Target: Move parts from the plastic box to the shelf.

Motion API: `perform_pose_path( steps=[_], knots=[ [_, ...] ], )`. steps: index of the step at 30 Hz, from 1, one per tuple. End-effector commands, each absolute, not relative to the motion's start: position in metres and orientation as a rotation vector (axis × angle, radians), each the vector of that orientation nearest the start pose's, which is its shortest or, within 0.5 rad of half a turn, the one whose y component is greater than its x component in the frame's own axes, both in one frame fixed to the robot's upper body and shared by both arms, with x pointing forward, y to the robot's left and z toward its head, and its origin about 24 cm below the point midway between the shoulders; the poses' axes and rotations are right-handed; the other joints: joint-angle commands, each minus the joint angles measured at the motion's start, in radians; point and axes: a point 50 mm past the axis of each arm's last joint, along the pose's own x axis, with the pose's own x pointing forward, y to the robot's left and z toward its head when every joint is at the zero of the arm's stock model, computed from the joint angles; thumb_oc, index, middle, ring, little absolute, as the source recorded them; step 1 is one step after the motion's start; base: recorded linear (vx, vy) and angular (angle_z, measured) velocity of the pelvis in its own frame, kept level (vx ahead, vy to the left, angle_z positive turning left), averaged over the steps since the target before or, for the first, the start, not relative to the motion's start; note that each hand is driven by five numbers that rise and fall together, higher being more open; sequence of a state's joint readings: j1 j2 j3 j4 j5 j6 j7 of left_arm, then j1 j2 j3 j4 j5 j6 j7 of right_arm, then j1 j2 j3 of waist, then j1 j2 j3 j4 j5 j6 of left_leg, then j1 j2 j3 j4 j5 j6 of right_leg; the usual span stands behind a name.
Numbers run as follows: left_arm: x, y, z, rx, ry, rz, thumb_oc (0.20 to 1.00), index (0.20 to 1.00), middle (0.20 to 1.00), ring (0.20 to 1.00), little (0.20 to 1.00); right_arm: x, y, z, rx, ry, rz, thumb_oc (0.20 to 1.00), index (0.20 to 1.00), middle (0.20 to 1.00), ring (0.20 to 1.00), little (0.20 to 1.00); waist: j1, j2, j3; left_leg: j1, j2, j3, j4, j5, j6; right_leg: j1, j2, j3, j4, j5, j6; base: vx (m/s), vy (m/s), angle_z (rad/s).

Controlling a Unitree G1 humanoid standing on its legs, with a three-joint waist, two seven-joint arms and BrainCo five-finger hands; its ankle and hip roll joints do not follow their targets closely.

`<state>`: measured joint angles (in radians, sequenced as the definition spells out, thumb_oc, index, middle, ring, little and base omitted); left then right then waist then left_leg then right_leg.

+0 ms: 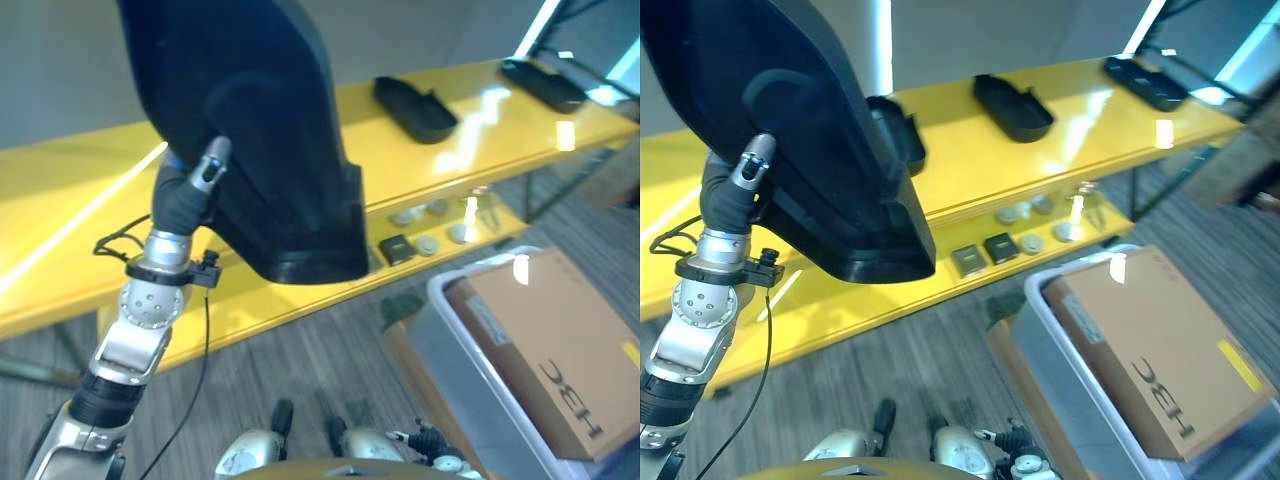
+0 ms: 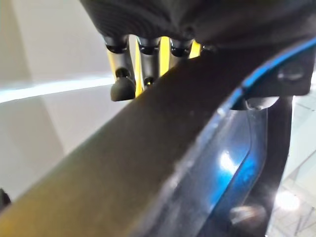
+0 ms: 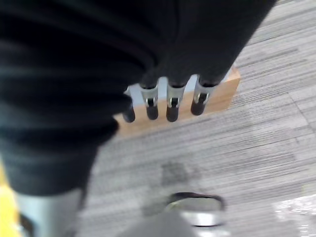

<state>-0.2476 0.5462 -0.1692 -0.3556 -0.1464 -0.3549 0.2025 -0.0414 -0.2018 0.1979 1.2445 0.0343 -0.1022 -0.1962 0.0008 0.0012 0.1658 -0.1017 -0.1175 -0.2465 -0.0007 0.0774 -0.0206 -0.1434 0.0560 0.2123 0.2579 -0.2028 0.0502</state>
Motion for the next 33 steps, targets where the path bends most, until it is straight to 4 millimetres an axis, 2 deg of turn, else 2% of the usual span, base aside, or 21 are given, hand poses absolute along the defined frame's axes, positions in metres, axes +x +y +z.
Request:
perform_pose_path(
  steps=[1, 4, 5, 6, 8, 9, 10, 11, 12, 13, 14, 15, 19, 20, 22, 23, 24, 26, 27, 29, 33],
  knots=[
    [0.221, 0.167, 0.22, 0.156, -1.01, -0.134, 0.2, 0.2, 0.2, 0.2, 0.2, 0.122, -0.222, -0.154, -0.423, 1.053, -0.087, 1.0, 1.0, 1.0, 1.0, 1.0, 0.029, 0.007, -0.043, 0.045, 0.057, -0.035, -0.047, -0.053, -0.007, 0.058, -0.113, -0.196, -0.186, 0.154, 0.05, -0.03, -0.201, 0.76],
    [0.219, 0.17, 0.221, 0.149, -1.015, -0.111, 0.2, 0.2, 0.2, 0.2, 0.2, 0.126, -0.226, -0.152, -0.492, 1.04, -0.051, 1.0, 1.0, 1.0, 1.0, 1.0, 0.039, 0.021, -0.037, 0.01, 0.055, -0.042, -0.043, -0.032, -0.027, 0.07, -0.125, -0.248, -0.224, 0.166, 0.051, -0.08, -0.117, 0.57],
    [0.219, 0.168, 0.223, 0.15, -1.016, -0.133, 0.2, 0.2, 0.2, 0.2, 0.2, 0.125, -0.245, -0.148, -0.559, 1.049, -0.07, 1.0, 1.0, 1.0, 1.0, 1.0, 0.025, 0.03, -0.023, -0.025, 0.1, 0.077, -0.037, -0.015, -0.037, 0.09, -0.153, -0.345, -0.229, 0.155, 0.051, -0.08, -0.029, 1.5],
    [0.219, 0.168, 0.223, 0.15, -1.016, -0.133, 0.2, 0.2, 0.2, 0.2, 0.2, 0.125, -0.245, -0.148, -0.559, 1.049, -0.07, 1.0, 1.0, 1.0, 1.0, 1.0, 0.024, 0.03, -0.022, -0.025, 0.1, 0.076, -0.037, -0.015, -0.038, 0.09, -0.153, -0.346, -0.229, 0.155, 0.051, -0.08, -0.023, 2.02],
    [0.218, 0.175, 0.222, 0.205, -0.999, -0.14, 0.2, 0.2, 0.2, 0.2, 0.2, 0.115, -0.259, -0.148, -0.551, 1.103, -0.135, 1.0, 1.0, 1.0, 1.0, 1.0, 0.038, 0.028, -0.027, -0.022, 0.166, 0.093, -0.031, -0.011, -0.063, 0.126, -0.179, -0.4, -0.234, 0.15, 0.047, 0.01, 0.01, 1.24],
    [0.218, 0.175, 0.222, 0.206, -0.998, -0.14, 0.2, 0.2, 0.2, 0.2, 0.2, 0.115, -0.259, -0.148, -0.551, 1.103, -0.134, 1.0, 1.0, 1.0, 1.0, 1.0, 0.034, 0.029, -0.026, -0.02, 0.167, 0.089, -0.032, -0.011, -0.064, 0.13, -0.178, -0.405, -0.235, 0.15, 0.046, 0.02, 0.091, 0.32],
    [0.216, 0.181, 0.223, 0.221, -0.992, -0.125, 0.2, 0.2, 0.2, 0.2, 0.2, 0.109, -0.267, -0.147, -0.522, 1.123, -0.195, 1.0, 1.0, 1.0, 1.0, 1.0, 0.041, 0.026, -0.032, -0.031, 0.235, 0.097, -0.031, 0.013, -0.086, 0.143, -0.205, -0.434, -0.236, 0.15, 0.054, 0.02, 0.079, 0.46],
    [0.216, 0.181, 0.223, 0.221, -0.991, -0.125, 0.2, 0.2, 0.2, 0.2, 0.2, 0.109, -0.267, -0.147, -0.522, 1.123, -0.195, 1.0, 1.0, 1.0, 1.0, 1.0, 0.036, 0.027, -0.032, -0.029, 0.236, 0.093, -0.034, 0.014, -0.088, 0.146, -0.204, -0.439, -0.237, 0.149, 0.054, 0.02, 0.167, 0.77],
    [0.216, 0.184, 0.223, 0.228, -0.985, -0.113, 0.2, 0.2, 0.2, 0.2, 0.2, 0.108, -0.27, -0.146, -0.508, 1.126, -0.223, 1.0, 1.0, 1.0, 1.0, 1.0, 0.037, 0.026, -0.034, -0.042, 0.278, 0.114, -0.044, 0.031, -0.098, 0.151, -0.222, -0.454, -0.237, 0.149, 0.061, 0.04, 0.124, 0.97],
    [0.217, 0.186, 0.222, 0.231, -0.979, -0.111, 0.2, 0.2, 0.2, 0.2, 0.2, 0.107, -0.272, -0.146, -0.494, 1.125, -0.238, 1.0, 1.0, 1.0, 1.0, 1.0, 0.036, 0.031, -0.039, -0.044, 0.302, 0.125, -0.061, 0.047, -0.11, 0.158, -0.229, -0.468, -0.24, 0.145, 0.067, 0.11, 0.308, 0.74],
    [0.218, 0.191, 0.221, 0.25, -0.967, -0.086, 0.2, 0.2, 0.2, 0.2, 0.2, 0.108, -0.273, -0.145, -0.475, 1.117, -0.255, 1.0, 1.0, 1.0, 1.0, 1.0, 0.042, 0.046, -0.047, -0.066, 0.341, 0.156, -0.084, 0.075, -0.141, 0.182, -0.246, -0.487, -0.256, 0.146, 0.082, 0.2, 0.424, 0.67],
    [0.22, 0.195, 0.219, 0.26, -0.951, -0.071, 0.2, 0.2, 0.2, 0.2, 0.2, 0.108, -0.273, -0.145, -0.469, 1.118, -0.254, 1.0, 1.0, 1.0, 1.0, 1.0, 0.053, 0.063, -0.055, -0.073, 0.347, 0.162, -0.087, 0.084, -0.159, 0.208, -0.26, -0.507, -0.271, 0.153, 0.094, 0.23, 0.498, 0.38],
    [0.222, 0.199, 0.218, 0.286, -0.934, -0.053, 0.2, 0.2, 0.2, 0.2, 0.2, 0.115, -0.267, -0.145, -0.459, 1.1, -0.241, 1.0, 1.0, 1.0, 1.0, 1.0, 0.076, 0.065, -0.062, -0.055, 0.314, 0.115, -0.083, 0.056, -0.149, 0.229, -0.303, -0.495, -0.283, 0.179, 0.121, 0.15, 0.426, 0.1],
    [0.228, 0.196, 0.218, 0.323, -0.917, -0.088, 0.2, 0.2, 0.2, 0.2, 0.2, 0.132, -0.255, -0.143, -0.469, 1.041, -0.21, 1.0, 1.0, 1.0, 1.0, 1.0, 0.074, 0.026, -0.061, -0.06, 0.233, 0.101, -0.01, -0.02, -0.095, 0.225, -0.381, -0.461, -0.265, 0.242, 0.154, 0.23, 0.568, -0.37],
    [0.229, 0.196, 0.219, 0.336, -0.911, -0.097, 0.2, 0.2, 0.2, 0.2, 0.2, 0.136, -0.247, -0.143, -0.446, 1.022, -0.201, 1.0, 1.0, 1.0, 1.0, 1.0, 0.07, 0.013, -0.066, -0.062, 0.216, 0.119, 0.002, -0.037, -0.079, 0.212, -0.402, -0.45, -0.24, 0.259, 0.155, 0.16, 0.379, -0.09],
    [0.231, 0.198, 0.218, 0.331, -0.897, -0.099, 0.2, 0.2, 0.2, 0.2, 0.2, 0.145, -0.235, -0.142, -0.415, 0.991, -0.193, 1.0, 1.0, 1.0, 1.0, 1.0, 0.056, 0.006, -0.061, -0.053, 0.211, 0.132, 0.002, -0.043, -0.072, 0.191, -0.404, -0.432, -0.217, 0.295, 0.148, 0.05, 0.173, -0.08],
    [0.233, 0.199, 0.217, 0.335, -0.887, -0.089, 0.2, 0.2, 0.2, 0.2, 0.2, 0.147, -0.224, -0.144, -0.397, 0.984, -0.162, 1.0, 1.0, 1.0, 1.0, 1.0, 0.051, 0.002, -0.06, -0.047, 0.212, 0.153, 0.001, -0.048, -0.064, 0.164, -0.396, -0.42, -0.208, 0.301, 0.148, 0.09, 0.228, -0.23],
    [0.246, 0.193, 0.218, 0.367, -0.872, -0.12, 0.2, 0.2, 0.2, 0.2, 0.2, 0.158, -0.21, -0.141, -0.462, 0.928, -0.064, 1.0, 1.0, 1.0, 1.0, 1.0, 0.022, -0.004, -0.051, -0.043, 0.203, 0.161, -0.015, -0.043, -0.053, 0.079, -0.281, -0.27, -0.249, 0.26, 0.125, 0.12, 0.209, -0.7],
    [0.246, 0.193, 0.218, 0.367, -0.872, -0.12, 0.2, 0.2, 0.2, 0.2, 0.2, 0.158, -0.21, -0.141, -0.462, 0.928, -0.064, 1.0, 1.0, 1.0, 1.0, 1.0, 0.025, -0.004, -0.053, -0.044, 0.205, 0.163, -0.015, -0.044, -0.053, 0.076, -0.28, -0.268, -0.249, 0.26, 0.124, 0.09, 0.143, -0.58],
    [0.254, 0.193, 0.219, 0.369, -0.873, -0.083, 0.2, 0.2, 0.2, 0.2, 0.2, 0.156, -0.205, -0.143, -0.392, 0.933, -0.094, 1.0, 1.0, 1.0, 1.0, 1.0, -0.007, -0.01, -0.031, -0.037, 0.201, 0.172, -0.004, -0.059, -0.048, 0.013, -0.241, -0.246, -0.287, 0.275, 0.121, 0.09, 0.055, -0.06],
    [0.266, 0.192, 0.218, 0.354, -0.851, -0.065, 0.2, 0.2, 0.2, 0.2, 0.2, 0.143, -0.206, -0.149, -0.363, 0.983, -0.103, 1.0, 1.0, 1.0, 1.0, 1.0, -0.023, -0.033, -0.015, -0.033, 0.199, 0.184, 0.015, -0.068, -0.046, 0.015, -0.242, -0.237, -0.293, 0.276, 0.121, 0.07, -0.044, -0.19]
  ],
)
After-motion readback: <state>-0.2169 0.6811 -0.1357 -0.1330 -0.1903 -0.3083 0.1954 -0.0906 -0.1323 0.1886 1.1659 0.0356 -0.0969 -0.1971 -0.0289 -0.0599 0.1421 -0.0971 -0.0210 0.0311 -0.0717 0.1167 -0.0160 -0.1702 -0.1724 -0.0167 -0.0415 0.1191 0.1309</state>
